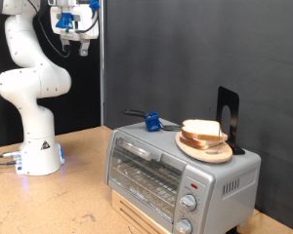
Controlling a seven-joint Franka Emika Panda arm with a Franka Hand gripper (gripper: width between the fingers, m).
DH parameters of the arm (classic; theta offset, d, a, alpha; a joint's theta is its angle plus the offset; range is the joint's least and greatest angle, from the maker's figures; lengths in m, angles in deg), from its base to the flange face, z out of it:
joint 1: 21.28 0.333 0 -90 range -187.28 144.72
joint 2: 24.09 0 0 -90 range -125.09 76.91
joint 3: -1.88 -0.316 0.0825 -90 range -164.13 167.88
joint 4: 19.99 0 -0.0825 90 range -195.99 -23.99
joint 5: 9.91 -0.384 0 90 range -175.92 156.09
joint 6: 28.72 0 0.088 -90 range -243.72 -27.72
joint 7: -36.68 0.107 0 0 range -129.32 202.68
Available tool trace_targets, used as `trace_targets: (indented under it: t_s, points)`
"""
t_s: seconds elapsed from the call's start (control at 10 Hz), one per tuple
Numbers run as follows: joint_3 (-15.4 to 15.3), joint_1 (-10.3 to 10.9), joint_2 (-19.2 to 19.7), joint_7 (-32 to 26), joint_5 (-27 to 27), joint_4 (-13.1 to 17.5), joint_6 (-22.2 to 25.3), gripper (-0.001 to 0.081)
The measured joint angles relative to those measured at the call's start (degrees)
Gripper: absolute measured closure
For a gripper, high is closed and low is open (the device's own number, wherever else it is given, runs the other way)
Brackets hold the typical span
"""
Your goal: Make a piece of toast with the oven
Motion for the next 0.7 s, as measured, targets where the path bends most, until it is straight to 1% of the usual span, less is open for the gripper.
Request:
trace_targets:
  t_s: [0.1, 0.2, 0.4, 0.5, 0.6, 0.7]
  points:
    - [0.0, 0.5, 0.0, -3.7, 0.0, -0.1, -1.8, -0.0003]
    - [-0.1, 2.0, 0.0, -9.3, -0.1, -0.1, -3.0, -0.0003]
    - [-0.7, 6.1, 1.2, -19.7, 0.2, 0.6, -4.0, -0.0003]
    - [-0.7, 7.2, 3.1, -24.2, 1.0, 1.3, -5.0, -0.0003]
    - [-0.8, 6.8, 2.9, -22.0, 0.7, 1.2, -4.9, -0.0003]
    - [0.2, 7.5, 2.7, -27.1, -0.7, 1.2, -5.0, -0.0003]
